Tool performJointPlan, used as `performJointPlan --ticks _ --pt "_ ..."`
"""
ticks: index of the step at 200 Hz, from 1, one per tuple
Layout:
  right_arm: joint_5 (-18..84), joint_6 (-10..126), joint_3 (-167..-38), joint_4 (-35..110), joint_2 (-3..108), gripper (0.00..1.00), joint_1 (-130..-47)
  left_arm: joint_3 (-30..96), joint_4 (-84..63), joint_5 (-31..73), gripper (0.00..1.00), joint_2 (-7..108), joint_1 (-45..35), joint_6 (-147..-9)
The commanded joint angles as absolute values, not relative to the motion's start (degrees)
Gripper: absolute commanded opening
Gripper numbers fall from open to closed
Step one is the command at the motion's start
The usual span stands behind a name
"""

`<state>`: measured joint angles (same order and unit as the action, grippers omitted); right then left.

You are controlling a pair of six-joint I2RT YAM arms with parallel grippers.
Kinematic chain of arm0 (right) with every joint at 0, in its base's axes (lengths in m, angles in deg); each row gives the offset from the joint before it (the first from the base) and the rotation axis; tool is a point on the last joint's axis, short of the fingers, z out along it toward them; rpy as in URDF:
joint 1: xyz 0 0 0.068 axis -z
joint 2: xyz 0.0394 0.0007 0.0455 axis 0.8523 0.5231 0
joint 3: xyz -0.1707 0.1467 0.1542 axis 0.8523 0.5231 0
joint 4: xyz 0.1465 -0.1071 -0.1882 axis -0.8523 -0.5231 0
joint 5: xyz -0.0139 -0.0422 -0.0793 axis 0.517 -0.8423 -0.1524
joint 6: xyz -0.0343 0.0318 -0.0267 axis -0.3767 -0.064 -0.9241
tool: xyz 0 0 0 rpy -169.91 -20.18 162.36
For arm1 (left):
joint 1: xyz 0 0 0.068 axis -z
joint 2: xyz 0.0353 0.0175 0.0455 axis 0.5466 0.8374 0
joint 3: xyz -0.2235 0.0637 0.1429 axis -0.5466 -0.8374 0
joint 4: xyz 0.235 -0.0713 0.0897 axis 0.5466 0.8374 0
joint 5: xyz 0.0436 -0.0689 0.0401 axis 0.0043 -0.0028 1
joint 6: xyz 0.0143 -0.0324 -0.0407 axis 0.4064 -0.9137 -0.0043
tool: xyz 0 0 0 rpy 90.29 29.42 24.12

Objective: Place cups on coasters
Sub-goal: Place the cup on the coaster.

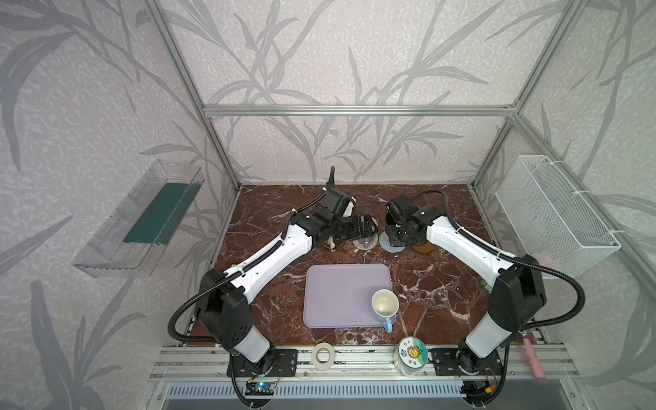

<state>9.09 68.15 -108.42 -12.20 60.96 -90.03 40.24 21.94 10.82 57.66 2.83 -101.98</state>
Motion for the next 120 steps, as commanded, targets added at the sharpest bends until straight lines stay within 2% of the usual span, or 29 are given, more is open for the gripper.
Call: performJointPlan --ticks 1,28,120 --pt "8.5 68.8 -109.5 -8.4 61.3 0.0 -89.4 37.1 18.3 9.0 0.99 57.9 1.9 -104.2" --pt "9.6 69.0 -109.2 -8.5 61.7 0.0 -88.6 38.6 22.7 13.9 0.99 57.5 2.4 -100.8" --pt "11.1 68.6 -109.4 -8.1 66.6 0.0 -88.0 36.6 22.6 12.7 0.99 56.3 2.4 -102.4"
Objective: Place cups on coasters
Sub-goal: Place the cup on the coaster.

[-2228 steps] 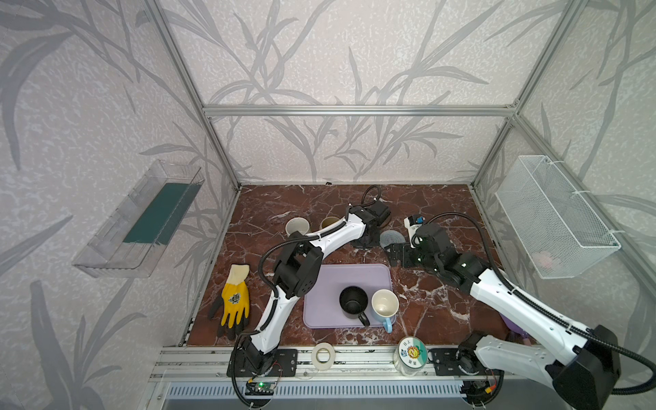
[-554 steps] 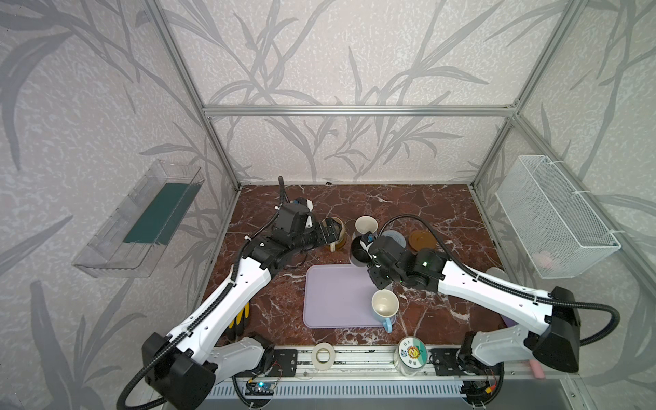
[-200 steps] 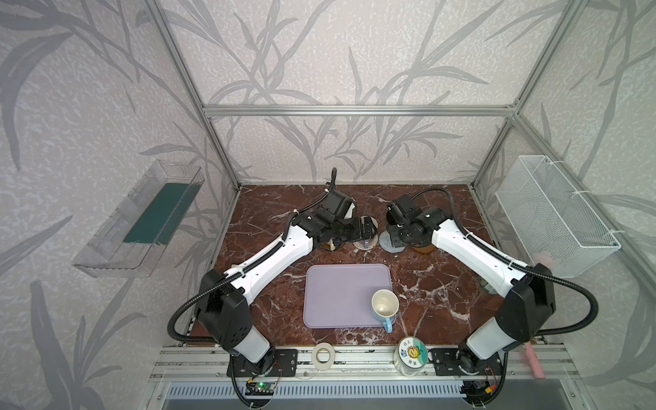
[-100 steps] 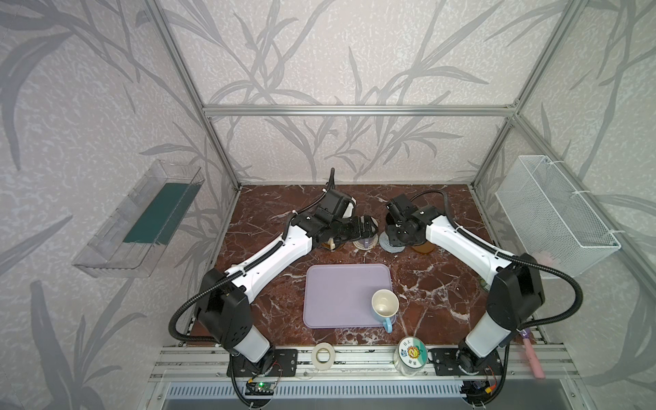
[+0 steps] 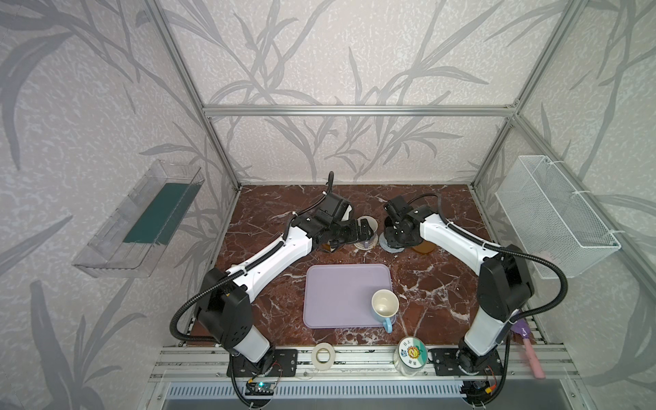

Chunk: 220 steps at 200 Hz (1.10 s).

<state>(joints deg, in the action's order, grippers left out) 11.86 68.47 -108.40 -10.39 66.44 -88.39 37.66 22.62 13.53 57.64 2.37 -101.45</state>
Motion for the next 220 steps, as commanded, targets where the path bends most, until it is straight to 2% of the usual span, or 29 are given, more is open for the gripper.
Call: performJointPlan --ticks 1,15,93,220 --pt "11.1 68.6 -109.4 -8.1 66.7 0.0 -88.0 36.5 22.3 12.4 0.99 56.2 2.3 -102.6" --pt "10.9 68.6 -109.4 -8.1 66.7 0.0 -88.0 34.3 18.4 9.3 0.99 55.5 1.7 -105.6" --pt "10.9 68.3 -110.0 -7.4 68.8 0.0 -87.3 34.3 18.3 9.1 0.99 54.0 1.7 -106.9" --pt "8.7 68.2 -103.0 -4.3 67.8 0.0 -87.4 33.8 17.6 8.8 0.99 53.6 1.7 -107.9"
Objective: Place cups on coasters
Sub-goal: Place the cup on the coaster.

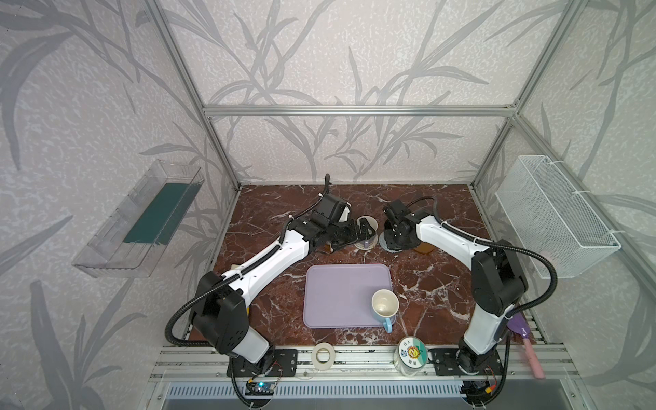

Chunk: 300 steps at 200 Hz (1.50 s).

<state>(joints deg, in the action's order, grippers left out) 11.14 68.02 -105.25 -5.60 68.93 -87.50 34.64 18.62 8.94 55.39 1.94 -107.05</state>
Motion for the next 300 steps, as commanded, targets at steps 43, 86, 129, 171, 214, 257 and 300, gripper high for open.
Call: performJointPlan --ticks 43,86,129,171,214,257,300 --pt "8.2 68.0 -101.4 -4.8 66.7 0.0 -87.3 33.6 16.8 8.0 0.99 54.1 1.7 -108.6" --pt "9.5 66.5 -103.8 -6.5 67.7 0.16 -87.3 33.7 16.6 7.8 0.99 54.3 1.9 -108.7" --pt "10.6 66.6 -103.8 -6.2 67.4 0.32 -87.3 32.4 15.8 7.7 0.99 53.9 1.9 -109.2" --pt "11.7 67.0 -104.2 -6.0 66.9 0.51 -87.3 32.8 16.3 8.3 0.99 53.6 2.0 -109.1" --pt "12.0 67.6 -103.0 -5.3 63.6 0.99 -87.3 32.8 16.8 9.6 0.99 52.8 1.9 -108.3" --pt "12.2 65.7 -98.7 -2.0 53.9 0.99 -87.4 33.0 17.3 10.3 0.99 52.6 1.9 -107.8" --pt "12.2 60.3 -90.4 6.6 41.7 0.99 -87.3 31.4 9.4 5.7 0.99 50.8 2.0 -105.8"
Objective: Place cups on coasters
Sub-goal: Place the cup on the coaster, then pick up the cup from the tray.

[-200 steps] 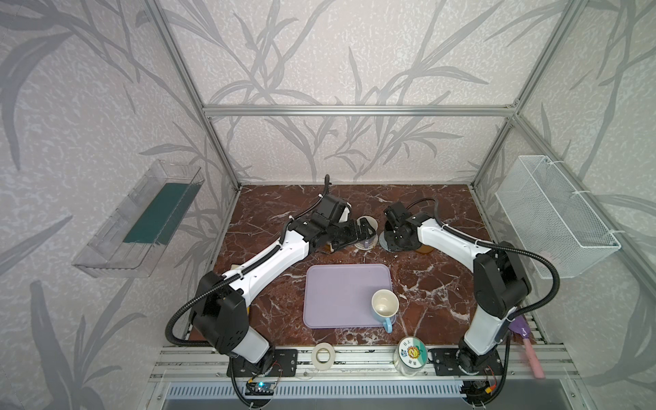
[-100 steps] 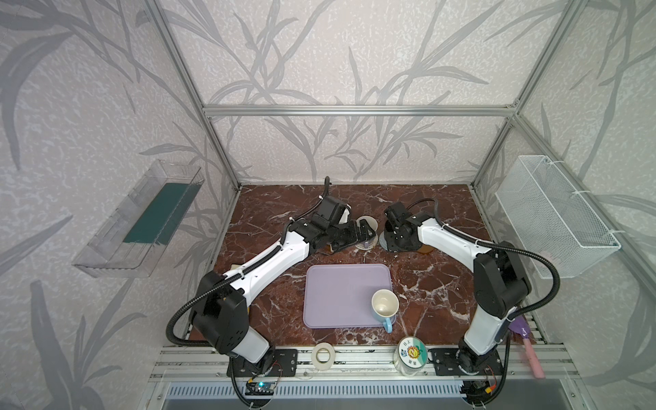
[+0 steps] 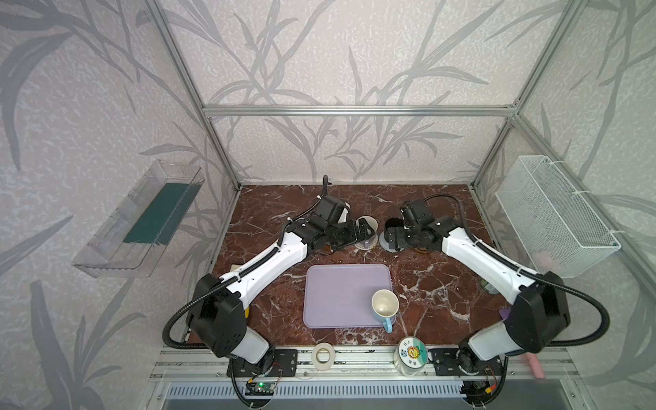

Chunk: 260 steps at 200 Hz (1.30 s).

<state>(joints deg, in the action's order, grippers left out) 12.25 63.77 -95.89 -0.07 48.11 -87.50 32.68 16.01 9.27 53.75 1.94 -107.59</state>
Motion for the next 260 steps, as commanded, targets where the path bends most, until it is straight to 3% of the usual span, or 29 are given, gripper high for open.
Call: performJointPlan --ticks 1,53,95,152,198,215,236,260 --pt "12.3 60.3 -90.0 7.0 41.3 0.99 -87.2 31.3 9.1 5.4 0.99 50.7 2.1 -105.8" --pt "26.7 62.9 -82.6 7.4 32.5 0.99 -81.5 27.7 5.3 0.6 0.99 47.7 2.3 -102.7" --pt "24.8 60.3 -81.2 2.2 30.7 0.97 -81.1 23.8 7.7 5.3 0.99 45.2 2.3 -102.6" --pt "21.9 60.5 -73.4 7.8 22.9 0.99 -81.0 19.1 7.4 8.1 0.99 42.4 2.3 -103.4" --pt "34.4 59.9 -74.9 -0.3 24.8 0.99 -81.4 13.8 4.8 9.2 0.95 39.7 3.2 -105.6" --pt "32.7 61.0 -74.1 -2.9 23.3 0.99 -84.5 12.8 5.5 10.0 0.96 39.6 3.6 -105.6" --pt "22.3 60.3 -74.0 -6.2 20.8 0.99 -94.5 12.0 5.7 11.0 0.99 39.9 4.2 -107.6" --pt "17.8 62.9 -74.8 -8.8 21.0 0.99 -103.2 10.9 5.1 9.9 0.99 40.9 4.7 -109.1"
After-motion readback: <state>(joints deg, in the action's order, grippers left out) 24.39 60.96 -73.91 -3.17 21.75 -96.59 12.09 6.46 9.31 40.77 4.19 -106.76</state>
